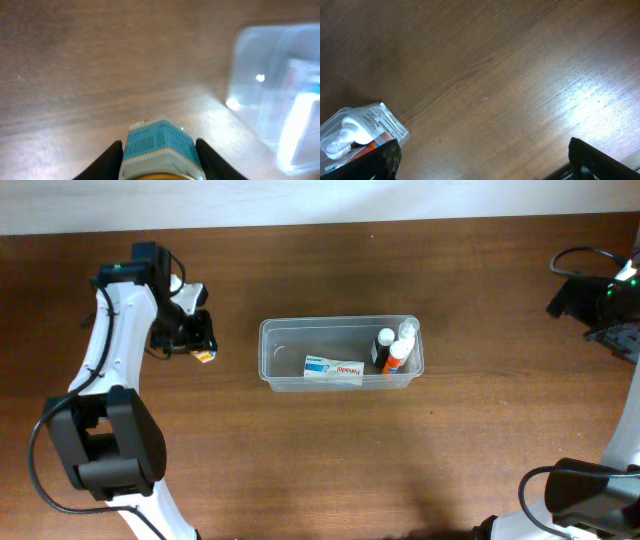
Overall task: Pack container
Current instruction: 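Lift the amber jar and carry it right over the container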
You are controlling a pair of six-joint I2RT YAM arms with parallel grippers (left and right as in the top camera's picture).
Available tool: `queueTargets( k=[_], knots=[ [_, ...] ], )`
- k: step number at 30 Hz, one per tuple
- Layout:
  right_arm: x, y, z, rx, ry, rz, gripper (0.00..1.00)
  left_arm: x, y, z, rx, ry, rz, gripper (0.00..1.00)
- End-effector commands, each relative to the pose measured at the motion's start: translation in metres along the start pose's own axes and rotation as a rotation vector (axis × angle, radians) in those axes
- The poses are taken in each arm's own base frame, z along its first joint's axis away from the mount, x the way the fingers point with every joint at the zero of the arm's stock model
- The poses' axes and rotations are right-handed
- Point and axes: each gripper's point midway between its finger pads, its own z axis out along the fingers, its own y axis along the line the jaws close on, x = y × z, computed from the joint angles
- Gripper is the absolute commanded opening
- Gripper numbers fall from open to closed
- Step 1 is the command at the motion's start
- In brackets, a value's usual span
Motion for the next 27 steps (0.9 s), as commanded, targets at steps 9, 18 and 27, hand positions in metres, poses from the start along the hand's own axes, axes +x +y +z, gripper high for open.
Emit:
queueTargets(
  k=[9,18,27],
  knots=[
    [-0.003,-0.002,-0.005,0.000,-0.020,0.016,0.98,-0.023,-0.075,-0.057,0.335,-0.107,0.047,0.36],
    [-0.003,-0.002,-0.005,0.000,-0.020,0.016,0.98,-0.018,-0.147,-0.051,0.425,-0.097,0.211,0.36],
    [-0.003,-0.002,-0.005,0.000,-0.020,0.016,0.98,-0.013,-0.167,-0.019,0.032,-0.093,0.411,0.35]
  ],
)
